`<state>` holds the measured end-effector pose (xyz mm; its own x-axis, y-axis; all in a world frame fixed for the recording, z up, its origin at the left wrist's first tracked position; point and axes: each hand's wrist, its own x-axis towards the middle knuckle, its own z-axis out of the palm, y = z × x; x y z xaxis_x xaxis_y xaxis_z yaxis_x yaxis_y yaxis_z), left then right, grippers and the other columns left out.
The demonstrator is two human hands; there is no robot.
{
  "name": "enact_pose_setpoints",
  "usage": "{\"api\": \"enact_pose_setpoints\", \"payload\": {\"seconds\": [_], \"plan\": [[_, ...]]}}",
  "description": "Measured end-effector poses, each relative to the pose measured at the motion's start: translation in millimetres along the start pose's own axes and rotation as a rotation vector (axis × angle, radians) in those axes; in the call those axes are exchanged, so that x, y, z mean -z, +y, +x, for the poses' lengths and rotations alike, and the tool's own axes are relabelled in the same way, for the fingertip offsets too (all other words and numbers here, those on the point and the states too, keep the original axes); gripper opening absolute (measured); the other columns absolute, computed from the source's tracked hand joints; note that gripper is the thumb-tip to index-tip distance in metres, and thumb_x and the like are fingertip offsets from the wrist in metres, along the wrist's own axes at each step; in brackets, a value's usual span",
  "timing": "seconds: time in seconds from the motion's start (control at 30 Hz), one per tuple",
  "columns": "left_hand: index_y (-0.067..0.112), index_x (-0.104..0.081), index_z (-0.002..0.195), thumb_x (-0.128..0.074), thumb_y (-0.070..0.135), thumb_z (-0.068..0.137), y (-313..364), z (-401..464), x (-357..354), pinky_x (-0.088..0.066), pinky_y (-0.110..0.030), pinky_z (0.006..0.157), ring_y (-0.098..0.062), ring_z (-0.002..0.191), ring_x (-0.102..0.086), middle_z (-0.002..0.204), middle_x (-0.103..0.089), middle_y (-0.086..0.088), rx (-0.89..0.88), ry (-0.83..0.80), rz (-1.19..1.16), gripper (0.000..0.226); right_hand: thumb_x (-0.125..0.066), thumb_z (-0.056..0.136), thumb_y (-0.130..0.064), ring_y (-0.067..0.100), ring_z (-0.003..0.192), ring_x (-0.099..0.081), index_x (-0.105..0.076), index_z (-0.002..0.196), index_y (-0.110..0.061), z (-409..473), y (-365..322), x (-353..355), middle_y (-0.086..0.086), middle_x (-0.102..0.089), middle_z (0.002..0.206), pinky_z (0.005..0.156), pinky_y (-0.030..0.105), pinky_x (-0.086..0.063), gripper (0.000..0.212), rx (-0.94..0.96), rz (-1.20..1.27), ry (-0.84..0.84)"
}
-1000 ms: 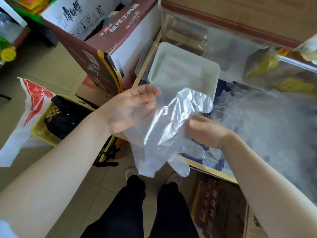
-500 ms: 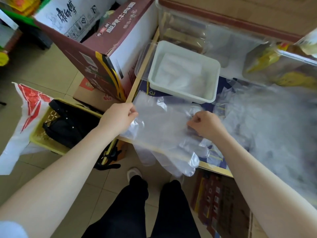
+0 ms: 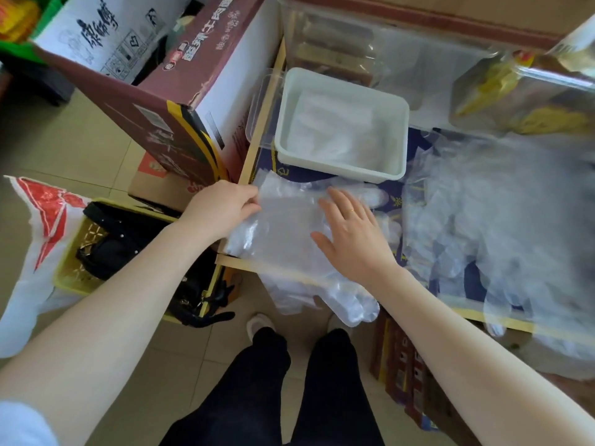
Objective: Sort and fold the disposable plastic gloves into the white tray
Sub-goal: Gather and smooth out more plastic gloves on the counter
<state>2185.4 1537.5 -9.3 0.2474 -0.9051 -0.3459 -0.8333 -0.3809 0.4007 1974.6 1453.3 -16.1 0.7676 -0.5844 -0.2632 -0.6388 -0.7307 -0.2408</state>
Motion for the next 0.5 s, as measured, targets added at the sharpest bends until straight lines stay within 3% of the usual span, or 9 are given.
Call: {"api": "enact_pose_setpoints", "payload": {"seconds": [0.03,0.1,0.27,0.37,0.5], "plan": [[0.014,-0.061,0.092,-0.05,0.025,0.094,-1.0,0.6,1.4,-0.043,-0.033,0.06,-0.02,0.072,-0.051,0.075,-0.056,0.001,-0.01,-0.005,-0.002,0.016,-0.043,0.094,-0.047,0.027,0.144,-0.012,-0.027,0.144,-0.01,2.2,-0.4,-4.8,0.011,-0.014,0.156,0.116,0.039,-0.008,0.064,-0.005,-0.008,-0.073],[0.014,-0.062,0.094,-0.05,0.024,0.094,-2.6,1.5,5.9,-0.041,-0.031,0.059,-0.021,0.073,-0.053,0.077,-0.057,0.0,-0.032,-0.005,-0.04,0.016,-0.039,0.089,-0.061,0.024,0.145,0.0,-0.014,0.148,-0.013,4.9,-0.7,-12.1,0.007,-0.001,0.158,0.117,0.038,-0.001,0.08,-0.024,-0.025,-0.104],[0.021,-0.063,0.091,-0.054,0.023,0.093,0.8,0.7,21.7,-0.031,-0.012,0.049,-0.004,0.058,-0.047,0.071,-0.057,0.006,-0.097,-0.144,-0.17,0.01,-0.031,0.08,-0.072,0.028,0.144,-0.014,-0.03,0.144,-0.01,-3.0,-1.7,-6.4,0.01,-0.018,0.156,0.116,0.039,-0.009,0.089,-0.028,0.041,0.156],[0.021,-0.065,0.093,-0.055,0.023,0.092,-3.0,2.3,25.8,-0.04,-0.02,0.058,-0.011,0.061,-0.051,0.072,-0.061,0.003,-0.083,-0.181,-0.177,0.01,-0.031,0.082,-0.07,0.028,0.144,-0.017,-0.031,0.144,-0.008,-7.4,4.3,-2.8,0.011,-0.021,0.155,0.115,0.04,-0.009,0.088,-0.015,0.011,0.188],[0.013,-0.065,0.098,-0.055,0.023,0.092,-0.4,6.2,13.7,-0.047,-0.031,0.069,-0.017,0.078,-0.057,0.084,-0.062,-0.001,-0.022,-0.097,-0.103,0.015,-0.035,0.087,-0.065,0.026,0.146,-0.001,-0.015,0.149,-0.008,-5.0,6.8,-8.6,0.009,-0.002,0.158,0.116,0.039,-0.003,0.087,-0.075,-0.034,0.076]]}}
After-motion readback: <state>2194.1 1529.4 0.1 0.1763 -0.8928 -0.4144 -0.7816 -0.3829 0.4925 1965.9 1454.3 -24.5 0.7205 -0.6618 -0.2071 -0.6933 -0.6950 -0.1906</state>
